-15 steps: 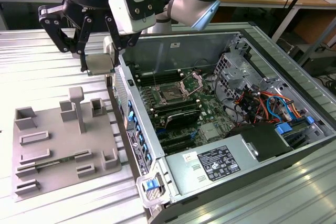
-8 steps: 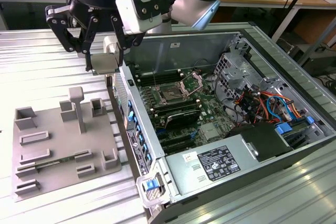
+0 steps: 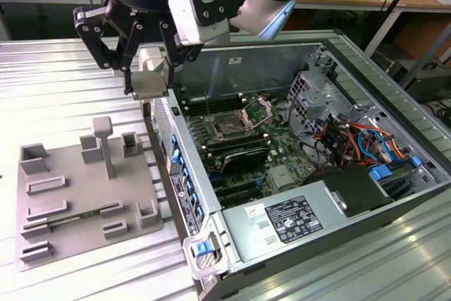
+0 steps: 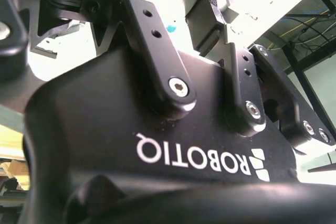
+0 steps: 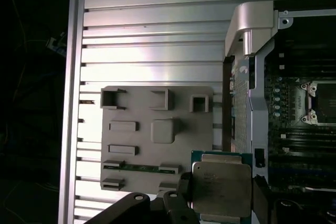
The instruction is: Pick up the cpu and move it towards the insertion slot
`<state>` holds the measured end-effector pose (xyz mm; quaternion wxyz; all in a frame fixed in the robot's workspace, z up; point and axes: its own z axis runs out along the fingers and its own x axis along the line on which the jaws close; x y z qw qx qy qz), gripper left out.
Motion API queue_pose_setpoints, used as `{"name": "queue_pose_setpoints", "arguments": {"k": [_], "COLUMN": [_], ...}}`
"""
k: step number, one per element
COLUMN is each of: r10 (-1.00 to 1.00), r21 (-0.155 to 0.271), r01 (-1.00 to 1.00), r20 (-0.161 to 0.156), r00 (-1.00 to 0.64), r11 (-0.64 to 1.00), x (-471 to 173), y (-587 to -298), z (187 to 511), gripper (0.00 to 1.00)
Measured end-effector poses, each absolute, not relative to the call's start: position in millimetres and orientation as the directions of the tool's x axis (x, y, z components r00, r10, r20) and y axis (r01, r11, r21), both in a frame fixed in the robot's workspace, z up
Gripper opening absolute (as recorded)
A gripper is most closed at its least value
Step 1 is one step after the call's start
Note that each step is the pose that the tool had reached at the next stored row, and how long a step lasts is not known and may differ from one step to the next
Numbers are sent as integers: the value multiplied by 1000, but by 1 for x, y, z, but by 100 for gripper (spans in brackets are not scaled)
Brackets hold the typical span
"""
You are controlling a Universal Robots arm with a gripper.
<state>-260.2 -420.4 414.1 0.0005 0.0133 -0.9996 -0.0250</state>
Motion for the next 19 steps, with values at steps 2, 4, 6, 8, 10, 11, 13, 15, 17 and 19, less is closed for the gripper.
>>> {"name": "queue_pose_setpoints", "arguments": {"k": [2, 4, 6, 8, 10, 11, 13, 15, 17, 19], "r10": [-27, -27, -27, -27, -27, -27, -27, -27, -27, -27], "r21": [50, 50, 50, 50, 50, 50, 50, 50, 50, 50], "r01": [-27, -27, -27, -27, -27, -27, -27, -27, -27, -27], "r20": [0, 0, 0, 0, 0, 0, 0, 0, 0, 0], "r00": [-1000, -1000, -1000, -1000, -1000, -1000, -1000, -1000, -1000, -1000], "r11": [998, 998, 998, 998, 998, 998, 998, 998, 998, 998], "x": [-258, -256, -254, -251, -250, -248, -247, -244, -242, -241], "y": [-420, -420, -420, -420, -420, -420, -420, -420, -420, -420], "z": [414, 414, 414, 414, 414, 414, 414, 414, 414, 414], "gripper": [55, 55, 55, 55, 55, 55, 55, 55, 55, 55]}}
